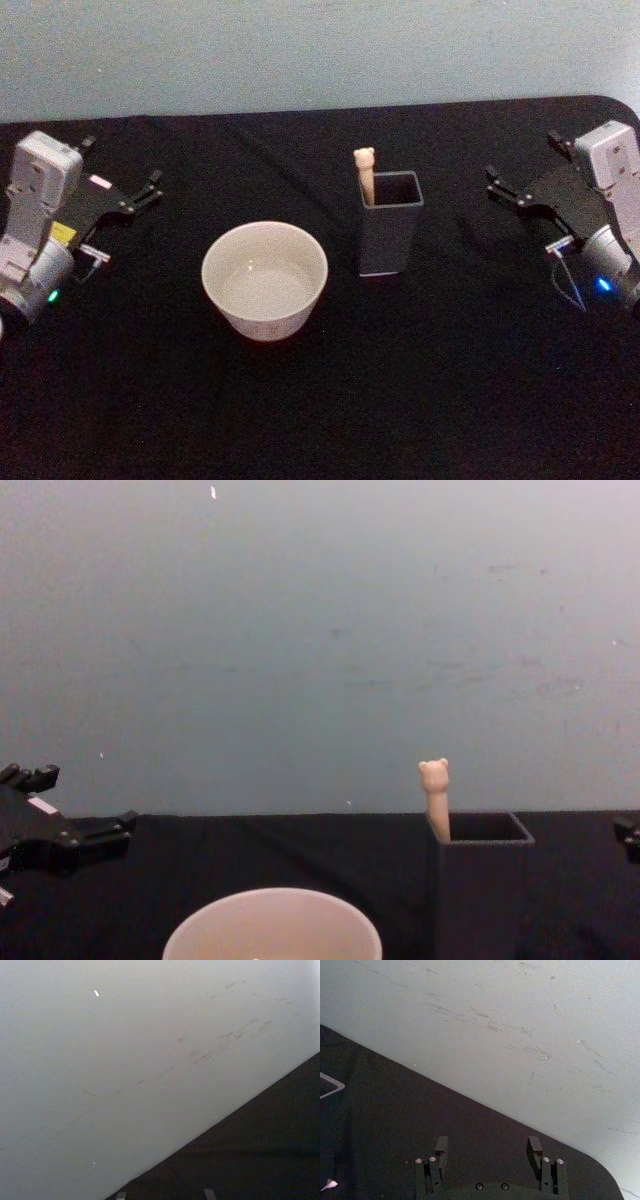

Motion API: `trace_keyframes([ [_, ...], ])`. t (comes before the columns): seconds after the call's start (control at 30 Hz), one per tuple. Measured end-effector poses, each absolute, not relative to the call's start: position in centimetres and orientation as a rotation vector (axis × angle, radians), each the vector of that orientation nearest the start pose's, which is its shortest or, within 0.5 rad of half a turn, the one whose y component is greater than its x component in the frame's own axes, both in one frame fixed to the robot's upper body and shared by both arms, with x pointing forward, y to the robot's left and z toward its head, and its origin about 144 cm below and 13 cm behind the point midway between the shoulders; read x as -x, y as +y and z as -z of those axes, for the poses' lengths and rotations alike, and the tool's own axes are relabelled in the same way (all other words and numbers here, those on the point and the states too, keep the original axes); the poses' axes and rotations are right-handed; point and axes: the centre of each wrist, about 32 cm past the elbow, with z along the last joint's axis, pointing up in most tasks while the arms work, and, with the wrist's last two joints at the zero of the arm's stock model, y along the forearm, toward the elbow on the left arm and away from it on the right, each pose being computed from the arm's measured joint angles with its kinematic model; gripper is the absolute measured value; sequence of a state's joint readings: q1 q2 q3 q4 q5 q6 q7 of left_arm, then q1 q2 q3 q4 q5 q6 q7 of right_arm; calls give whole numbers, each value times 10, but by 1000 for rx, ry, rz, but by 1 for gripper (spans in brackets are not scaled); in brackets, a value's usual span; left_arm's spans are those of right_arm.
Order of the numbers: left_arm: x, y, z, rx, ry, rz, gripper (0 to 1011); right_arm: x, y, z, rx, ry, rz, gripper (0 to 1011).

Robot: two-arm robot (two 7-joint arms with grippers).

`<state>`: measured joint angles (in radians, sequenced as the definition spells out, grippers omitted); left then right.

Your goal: Pick up the stirring spoon with one hand, stir inside the cup, then place it back in its original position.

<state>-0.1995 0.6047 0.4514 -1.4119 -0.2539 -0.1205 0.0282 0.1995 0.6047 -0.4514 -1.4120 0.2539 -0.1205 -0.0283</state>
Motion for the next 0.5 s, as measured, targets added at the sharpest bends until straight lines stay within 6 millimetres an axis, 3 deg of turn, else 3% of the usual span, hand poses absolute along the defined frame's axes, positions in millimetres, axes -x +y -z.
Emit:
trace_keyframes([
  [0.5,-489,310,-1140,-305,-285,-1248,1001,-489,-310,-1140,304,-285,1248,1000],
])
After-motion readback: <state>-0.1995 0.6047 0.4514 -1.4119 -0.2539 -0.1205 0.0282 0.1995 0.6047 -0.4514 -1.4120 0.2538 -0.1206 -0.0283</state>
